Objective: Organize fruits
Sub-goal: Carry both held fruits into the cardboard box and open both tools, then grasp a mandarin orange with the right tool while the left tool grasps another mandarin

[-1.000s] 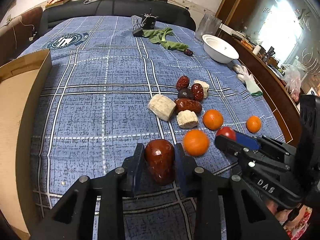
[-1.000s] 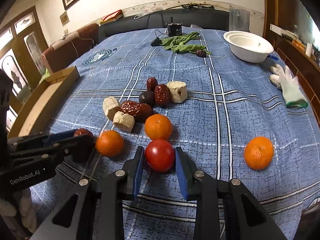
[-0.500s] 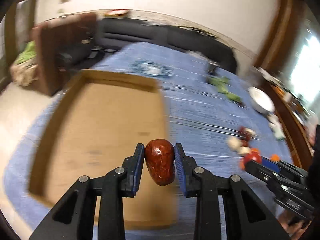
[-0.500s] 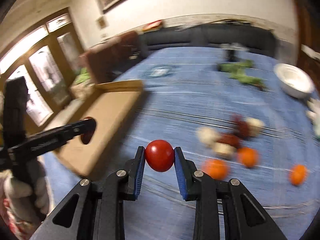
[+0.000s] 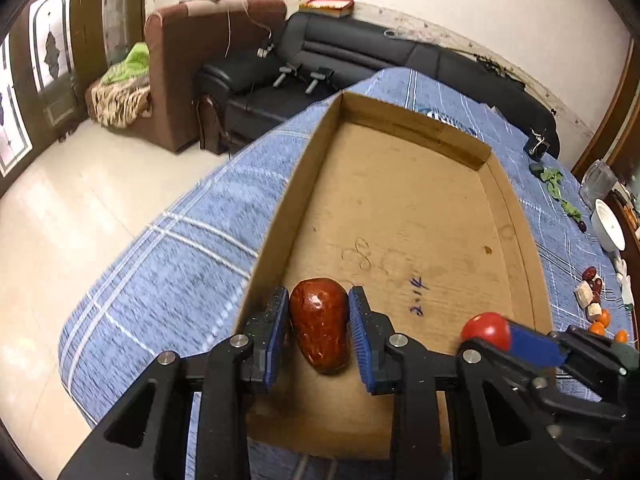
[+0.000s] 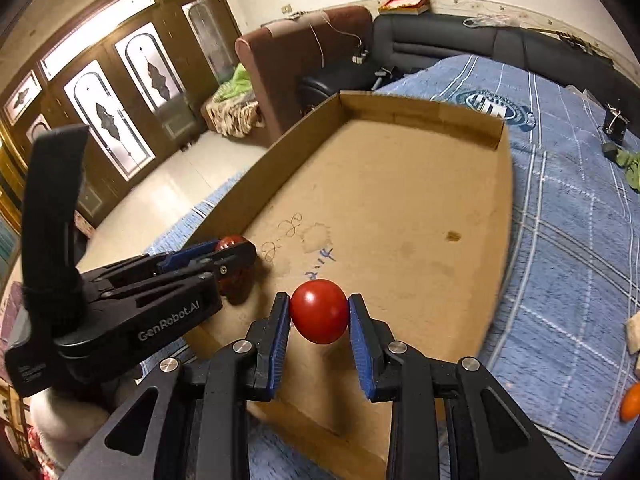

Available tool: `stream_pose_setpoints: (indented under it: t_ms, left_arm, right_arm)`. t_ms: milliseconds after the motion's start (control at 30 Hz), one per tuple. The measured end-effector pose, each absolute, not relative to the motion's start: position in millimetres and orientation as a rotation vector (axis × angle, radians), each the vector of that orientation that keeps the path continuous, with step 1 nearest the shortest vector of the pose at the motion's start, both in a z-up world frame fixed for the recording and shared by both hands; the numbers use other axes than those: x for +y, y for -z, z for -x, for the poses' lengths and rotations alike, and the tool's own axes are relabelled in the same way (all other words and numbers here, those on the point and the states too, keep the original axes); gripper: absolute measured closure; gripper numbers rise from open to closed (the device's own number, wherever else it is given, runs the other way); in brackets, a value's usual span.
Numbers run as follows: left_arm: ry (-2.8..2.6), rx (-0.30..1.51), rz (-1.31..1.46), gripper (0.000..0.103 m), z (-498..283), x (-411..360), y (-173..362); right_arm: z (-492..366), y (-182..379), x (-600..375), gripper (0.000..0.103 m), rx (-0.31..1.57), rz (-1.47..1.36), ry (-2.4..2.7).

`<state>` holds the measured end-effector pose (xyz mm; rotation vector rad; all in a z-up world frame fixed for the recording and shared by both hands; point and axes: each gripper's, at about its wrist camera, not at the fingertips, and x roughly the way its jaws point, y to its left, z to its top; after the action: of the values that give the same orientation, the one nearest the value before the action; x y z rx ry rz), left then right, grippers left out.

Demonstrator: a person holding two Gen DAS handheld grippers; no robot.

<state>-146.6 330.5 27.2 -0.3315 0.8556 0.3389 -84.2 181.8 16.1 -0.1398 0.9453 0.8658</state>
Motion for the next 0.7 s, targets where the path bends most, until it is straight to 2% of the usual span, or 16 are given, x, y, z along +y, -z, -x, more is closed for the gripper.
stream_pose_setpoints:
  t_ms: [367, 433, 600, 700]
  left_arm:
    - [-0.348, 0.834, 0.376, 0.072, 143.3, 359.2, -30.3]
    - [-0.347, 0.798, 0.391, 0.062, 150.7, 357.5, -41.1]
    - [-0.259, 0.716, 0.448, 0.049, 162.0, 336.9, -72.5]
    - [-0.181, 0.689, 0.428, 0.048, 157.0, 308.2, -87.6]
  right_arm:
    - [90.8, -21.0, 200.0, 0.065, 0.911, 0.181, -0.849]
    - [94.5, -31.4, 187.6, 0.065, 0.885, 0.135, -0.845]
    - [98.6, -52.2, 132.7, 0.065, 0.831, 0.021, -0.800]
    - [99.9, -60.1, 79.6, 0.065, 0.801, -0.044, -0.729]
